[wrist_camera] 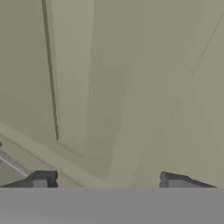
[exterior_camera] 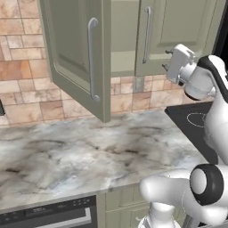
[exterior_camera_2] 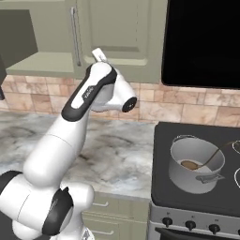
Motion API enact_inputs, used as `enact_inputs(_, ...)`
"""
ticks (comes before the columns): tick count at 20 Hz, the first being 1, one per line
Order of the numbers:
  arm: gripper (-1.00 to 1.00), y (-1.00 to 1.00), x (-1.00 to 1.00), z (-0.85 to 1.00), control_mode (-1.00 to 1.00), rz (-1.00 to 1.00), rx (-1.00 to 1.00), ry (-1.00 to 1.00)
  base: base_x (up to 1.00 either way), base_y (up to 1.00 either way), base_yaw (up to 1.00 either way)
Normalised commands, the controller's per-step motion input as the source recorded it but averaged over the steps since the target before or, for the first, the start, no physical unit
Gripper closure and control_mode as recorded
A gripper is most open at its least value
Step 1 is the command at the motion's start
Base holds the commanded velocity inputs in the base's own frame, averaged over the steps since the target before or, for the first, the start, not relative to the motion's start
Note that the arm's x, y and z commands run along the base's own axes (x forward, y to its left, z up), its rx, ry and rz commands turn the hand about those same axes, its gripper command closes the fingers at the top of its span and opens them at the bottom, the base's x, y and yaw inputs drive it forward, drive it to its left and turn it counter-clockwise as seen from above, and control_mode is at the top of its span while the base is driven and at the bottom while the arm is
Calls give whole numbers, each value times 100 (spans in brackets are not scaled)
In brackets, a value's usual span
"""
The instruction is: Open the cabinet and move the ladle to the pot. Then close the cabinet.
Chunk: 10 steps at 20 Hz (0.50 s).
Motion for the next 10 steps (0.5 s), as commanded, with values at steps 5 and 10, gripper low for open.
enact_inputs(5, -100, 46, 80, 1, -100, 0, 0, 0, 0, 0, 0)
enact_inputs(10, -100, 13, -46, 43, -100, 0, 0, -8, 0, 0, 0)
